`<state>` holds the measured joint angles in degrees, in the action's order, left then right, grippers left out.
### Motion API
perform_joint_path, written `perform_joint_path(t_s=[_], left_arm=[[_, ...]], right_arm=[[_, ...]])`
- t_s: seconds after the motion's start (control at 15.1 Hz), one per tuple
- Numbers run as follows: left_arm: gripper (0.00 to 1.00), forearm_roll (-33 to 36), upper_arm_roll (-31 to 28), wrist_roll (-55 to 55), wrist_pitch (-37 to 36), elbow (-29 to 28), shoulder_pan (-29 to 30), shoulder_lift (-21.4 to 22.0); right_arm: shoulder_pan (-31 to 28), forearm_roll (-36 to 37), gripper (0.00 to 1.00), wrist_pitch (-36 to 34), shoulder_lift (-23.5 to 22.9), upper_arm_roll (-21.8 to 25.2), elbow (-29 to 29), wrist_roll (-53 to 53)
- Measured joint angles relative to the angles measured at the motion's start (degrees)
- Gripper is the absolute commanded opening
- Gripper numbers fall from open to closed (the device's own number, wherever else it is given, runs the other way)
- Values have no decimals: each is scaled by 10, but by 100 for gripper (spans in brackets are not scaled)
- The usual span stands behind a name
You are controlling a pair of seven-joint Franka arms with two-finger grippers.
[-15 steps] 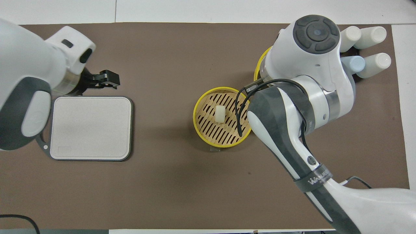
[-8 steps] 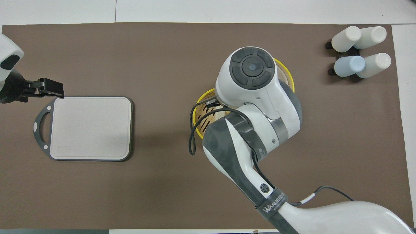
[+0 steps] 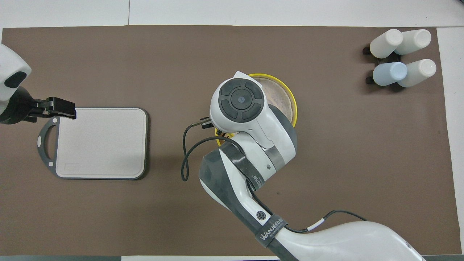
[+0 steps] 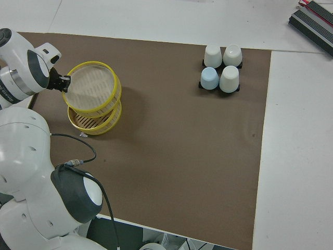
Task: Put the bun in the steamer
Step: 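Lower the lid onto the steamer with the right gripper and release it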
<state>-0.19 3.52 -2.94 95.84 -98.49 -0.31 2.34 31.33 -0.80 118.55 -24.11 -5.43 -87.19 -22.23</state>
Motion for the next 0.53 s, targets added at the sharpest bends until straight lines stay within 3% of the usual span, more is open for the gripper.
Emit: perform_joint_path(t_s=[0.53], left_arm=[[100, -9, -4, 8, -9, -1, 2, 12]], right_arm=[[36, -3, 0, 40, -5, 0, -24, -41]])
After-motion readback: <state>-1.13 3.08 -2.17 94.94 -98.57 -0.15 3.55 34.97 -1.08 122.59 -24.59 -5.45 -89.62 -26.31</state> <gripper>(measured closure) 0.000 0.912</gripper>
